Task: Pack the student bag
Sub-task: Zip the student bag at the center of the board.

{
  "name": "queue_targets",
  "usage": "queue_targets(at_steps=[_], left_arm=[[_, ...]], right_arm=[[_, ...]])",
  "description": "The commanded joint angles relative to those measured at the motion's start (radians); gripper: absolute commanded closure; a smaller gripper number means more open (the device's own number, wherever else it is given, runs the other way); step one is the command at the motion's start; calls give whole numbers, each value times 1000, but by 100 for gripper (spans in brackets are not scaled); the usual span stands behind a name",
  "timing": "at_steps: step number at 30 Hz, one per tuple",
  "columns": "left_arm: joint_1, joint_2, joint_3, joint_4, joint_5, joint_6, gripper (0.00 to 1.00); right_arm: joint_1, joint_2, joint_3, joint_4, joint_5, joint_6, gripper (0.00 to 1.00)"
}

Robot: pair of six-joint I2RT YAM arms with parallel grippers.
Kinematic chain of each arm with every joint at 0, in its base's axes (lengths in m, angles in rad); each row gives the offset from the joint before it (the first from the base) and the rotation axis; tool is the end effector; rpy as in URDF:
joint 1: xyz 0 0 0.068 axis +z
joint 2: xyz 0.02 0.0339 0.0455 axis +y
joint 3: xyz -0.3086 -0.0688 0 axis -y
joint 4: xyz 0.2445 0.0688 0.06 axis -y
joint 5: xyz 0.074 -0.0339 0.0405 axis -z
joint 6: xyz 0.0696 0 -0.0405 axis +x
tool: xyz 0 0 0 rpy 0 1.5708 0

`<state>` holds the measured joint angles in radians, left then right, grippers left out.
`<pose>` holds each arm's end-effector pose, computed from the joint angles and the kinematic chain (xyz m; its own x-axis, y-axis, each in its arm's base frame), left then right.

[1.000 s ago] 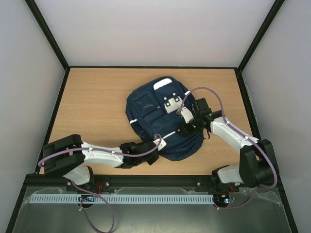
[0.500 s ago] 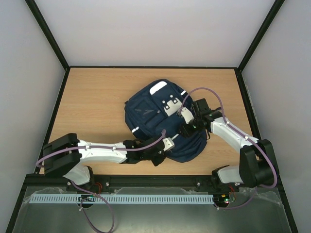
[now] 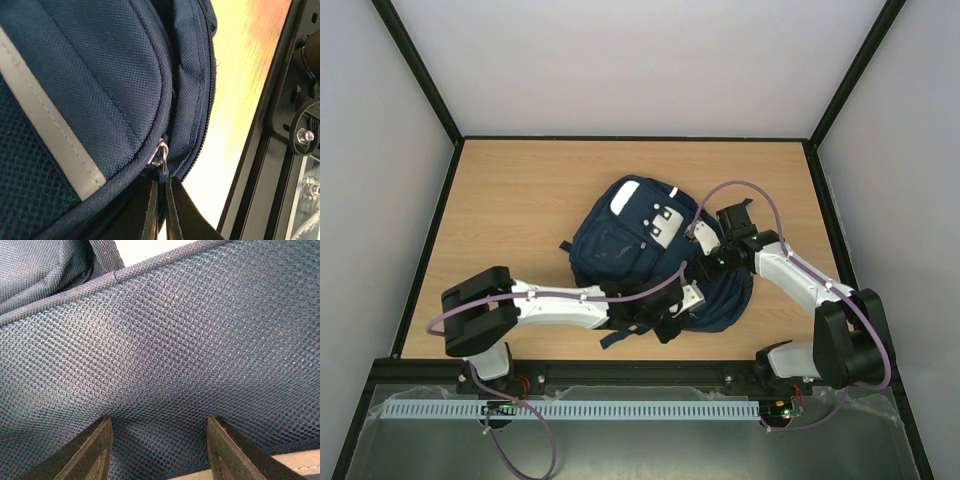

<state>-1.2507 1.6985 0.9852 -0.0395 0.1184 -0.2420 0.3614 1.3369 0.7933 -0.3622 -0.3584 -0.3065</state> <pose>0.1143 -0.3708 0.2071 -0.4412 0.5748 -0.6892 0.8899 0.3794 -0.2533 0.2483 0.1199 0.2291 -0.5408 -0.5065 -0.6716 -0.7308 0.6782 0.0770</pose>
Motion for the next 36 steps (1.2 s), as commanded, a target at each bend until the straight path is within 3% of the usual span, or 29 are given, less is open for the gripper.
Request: queue_targets(at_steps=[1,6,12,17,24,29,36], left_arm=[[-36,-128,-76,72,-31,-60,98],[-39,-217,-238,303,-130,-205,90],[-68,-148,-238,419,-196,-199,87],[-81,-105,-217,395,-236,-198,82],[-179,-159,-228,252,-423,-157,74],[-181,-105,-197,197,-494,-139,81],[-184,-22,-133,146,-558,-127,69]], right_arm=[[10,-2,-23,-36,-39,3,46],[11,8,-19,-38,-43,1,46],[10,7,-20,-39,-45,4,46],[10,2,-25,-42,-44,4,46],[10,2,-25,-42,-46,4,46],[11,6,-24,-44,-48,2,46],[10,-4,-28,-45,-45,4,46]])
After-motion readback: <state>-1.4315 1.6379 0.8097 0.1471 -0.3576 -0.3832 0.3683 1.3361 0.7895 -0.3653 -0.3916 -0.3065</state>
